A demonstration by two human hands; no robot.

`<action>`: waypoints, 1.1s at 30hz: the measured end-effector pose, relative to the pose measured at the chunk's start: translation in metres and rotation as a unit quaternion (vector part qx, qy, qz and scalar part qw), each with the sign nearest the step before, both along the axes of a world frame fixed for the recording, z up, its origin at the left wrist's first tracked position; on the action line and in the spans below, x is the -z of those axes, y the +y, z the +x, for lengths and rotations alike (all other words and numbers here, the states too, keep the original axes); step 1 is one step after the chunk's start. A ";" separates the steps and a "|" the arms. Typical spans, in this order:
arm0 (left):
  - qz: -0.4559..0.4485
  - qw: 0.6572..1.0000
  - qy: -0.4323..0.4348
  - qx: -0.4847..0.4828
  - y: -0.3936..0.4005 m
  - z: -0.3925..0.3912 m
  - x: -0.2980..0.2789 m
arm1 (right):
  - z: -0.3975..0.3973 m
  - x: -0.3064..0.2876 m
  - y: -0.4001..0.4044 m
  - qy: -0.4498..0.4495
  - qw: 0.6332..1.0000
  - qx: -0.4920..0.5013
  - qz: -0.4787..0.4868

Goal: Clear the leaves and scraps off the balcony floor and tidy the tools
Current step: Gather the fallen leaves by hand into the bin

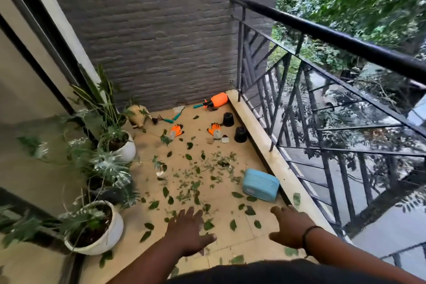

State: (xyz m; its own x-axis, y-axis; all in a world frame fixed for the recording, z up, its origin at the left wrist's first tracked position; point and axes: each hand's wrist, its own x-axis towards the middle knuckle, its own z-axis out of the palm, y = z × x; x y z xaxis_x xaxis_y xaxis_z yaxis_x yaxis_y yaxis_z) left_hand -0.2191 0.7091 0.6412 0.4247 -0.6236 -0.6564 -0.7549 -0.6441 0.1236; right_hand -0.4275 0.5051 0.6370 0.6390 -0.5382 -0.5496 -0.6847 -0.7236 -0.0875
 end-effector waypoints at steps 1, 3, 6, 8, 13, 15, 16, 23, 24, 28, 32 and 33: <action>-0.004 1.000 0.000 0.003 -0.001 0.016 0.000 | 0.013 0.000 -0.002 0.001 1.000 0.002 -0.009; -0.016 1.000 0.005 0.001 -0.004 0.050 -0.001 | 0.039 -0.001 -0.005 -0.001 1.000 0.012 -0.014; -0.040 0.999 0.004 -0.011 -0.002 0.106 -0.003 | 0.084 -0.001 -0.007 0.009 1.000 0.016 -0.025; -0.045 0.999 -0.013 -0.018 0.001 0.139 -0.002 | 0.112 -0.002 -0.006 0.016 0.999 0.018 -0.030; -0.026 0.999 -0.010 -0.016 0.002 0.203 0.009 | 0.165 -0.004 -0.004 0.003 0.999 0.028 -0.044; -0.014 1.000 0.000 -0.013 -0.007 0.216 0.007 | 0.174 -0.006 -0.010 0.002 0.999 0.022 -0.042; -0.009 1.000 0.009 -0.009 -0.014 0.222 0.005 | 0.178 -0.008 -0.014 0.004 0.999 0.021 -0.039; -0.008 1.000 -0.002 0.006 -0.062 0.247 0.016 | 0.211 0.004 -0.068 0.013 0.998 0.051 -0.019; 0.006 1.000 -0.003 0.009 -0.070 0.252 0.018 | 0.217 0.008 -0.078 0.012 0.998 0.054 -0.013; 0.020 1.000 -0.006 -0.008 -0.106 0.285 0.027 | 0.255 0.018 -0.128 0.001 0.997 0.069 0.032; 0.029 0.999 -0.028 -0.032 -0.137 0.314 0.026 | 0.295 0.019 -0.178 -0.013 0.997 0.059 0.051; 0.028 0.998 -0.035 -0.041 -0.145 0.321 0.027 | 0.304 0.018 -0.190 -0.012 0.997 0.050 0.052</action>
